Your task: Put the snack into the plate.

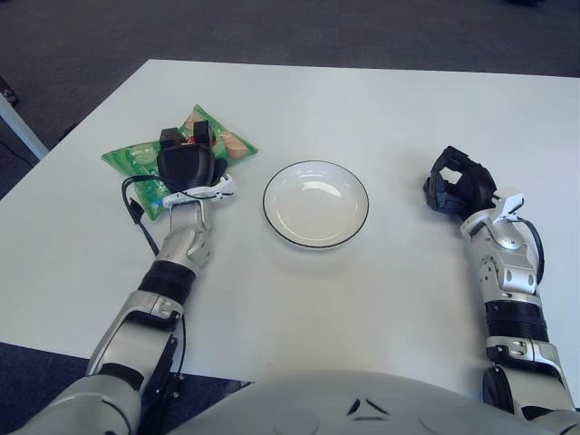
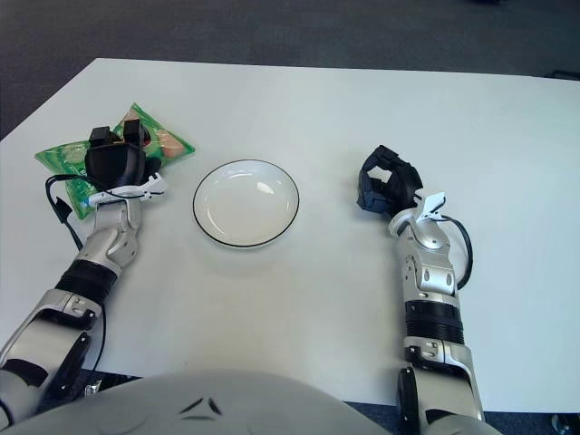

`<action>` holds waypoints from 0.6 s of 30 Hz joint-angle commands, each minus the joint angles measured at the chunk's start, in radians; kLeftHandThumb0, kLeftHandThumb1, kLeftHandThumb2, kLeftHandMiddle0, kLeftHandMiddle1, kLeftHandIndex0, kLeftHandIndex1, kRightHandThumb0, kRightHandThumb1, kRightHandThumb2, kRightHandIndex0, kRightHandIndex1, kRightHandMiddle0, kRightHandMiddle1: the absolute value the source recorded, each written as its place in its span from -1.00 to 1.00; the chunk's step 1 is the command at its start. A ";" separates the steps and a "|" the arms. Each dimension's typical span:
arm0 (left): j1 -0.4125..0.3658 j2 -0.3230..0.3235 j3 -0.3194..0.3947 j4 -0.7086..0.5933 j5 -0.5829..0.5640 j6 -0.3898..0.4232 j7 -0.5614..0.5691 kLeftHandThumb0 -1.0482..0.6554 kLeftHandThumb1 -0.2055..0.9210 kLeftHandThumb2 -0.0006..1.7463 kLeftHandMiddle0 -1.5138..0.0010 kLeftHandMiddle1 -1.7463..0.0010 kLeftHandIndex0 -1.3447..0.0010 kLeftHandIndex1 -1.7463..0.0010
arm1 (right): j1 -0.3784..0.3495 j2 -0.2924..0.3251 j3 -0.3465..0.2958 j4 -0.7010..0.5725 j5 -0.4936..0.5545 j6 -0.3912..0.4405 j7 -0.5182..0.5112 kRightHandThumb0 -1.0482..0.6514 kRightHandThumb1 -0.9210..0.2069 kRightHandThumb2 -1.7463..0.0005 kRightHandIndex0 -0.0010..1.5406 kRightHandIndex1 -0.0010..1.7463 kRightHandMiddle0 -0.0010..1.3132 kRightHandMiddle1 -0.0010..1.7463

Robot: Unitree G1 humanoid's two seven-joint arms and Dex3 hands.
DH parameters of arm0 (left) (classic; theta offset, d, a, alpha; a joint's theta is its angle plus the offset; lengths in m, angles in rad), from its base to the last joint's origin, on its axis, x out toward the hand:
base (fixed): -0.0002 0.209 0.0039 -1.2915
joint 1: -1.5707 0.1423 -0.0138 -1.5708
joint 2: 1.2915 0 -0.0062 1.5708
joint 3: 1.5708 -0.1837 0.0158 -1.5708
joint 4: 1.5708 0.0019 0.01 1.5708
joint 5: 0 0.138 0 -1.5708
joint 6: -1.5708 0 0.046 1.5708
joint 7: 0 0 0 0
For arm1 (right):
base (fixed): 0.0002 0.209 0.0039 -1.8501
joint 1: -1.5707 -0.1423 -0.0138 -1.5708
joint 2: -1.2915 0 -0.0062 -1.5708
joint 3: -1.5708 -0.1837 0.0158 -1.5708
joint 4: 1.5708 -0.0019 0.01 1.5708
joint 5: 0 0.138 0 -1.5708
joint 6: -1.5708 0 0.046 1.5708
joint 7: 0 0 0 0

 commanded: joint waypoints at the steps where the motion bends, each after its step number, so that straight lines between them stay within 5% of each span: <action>1: 0.099 -0.003 -0.014 0.078 -0.063 -0.017 -0.035 0.23 -0.88 0.90 -0.40 -0.44 -0.23 -1.00 | 0.064 0.018 0.015 0.055 -0.001 0.081 0.007 -0.32 -0.01 -0.45 0.67 1.00 -0.12 1.00; 18: 0.131 0.101 -0.007 -0.058 -0.148 -0.119 -0.099 0.23 -0.71 0.90 -0.22 -0.78 -0.02 -1.00 | 0.066 0.005 0.024 0.057 -0.012 0.077 0.032 -0.32 -0.01 -0.45 0.67 1.00 -0.12 1.00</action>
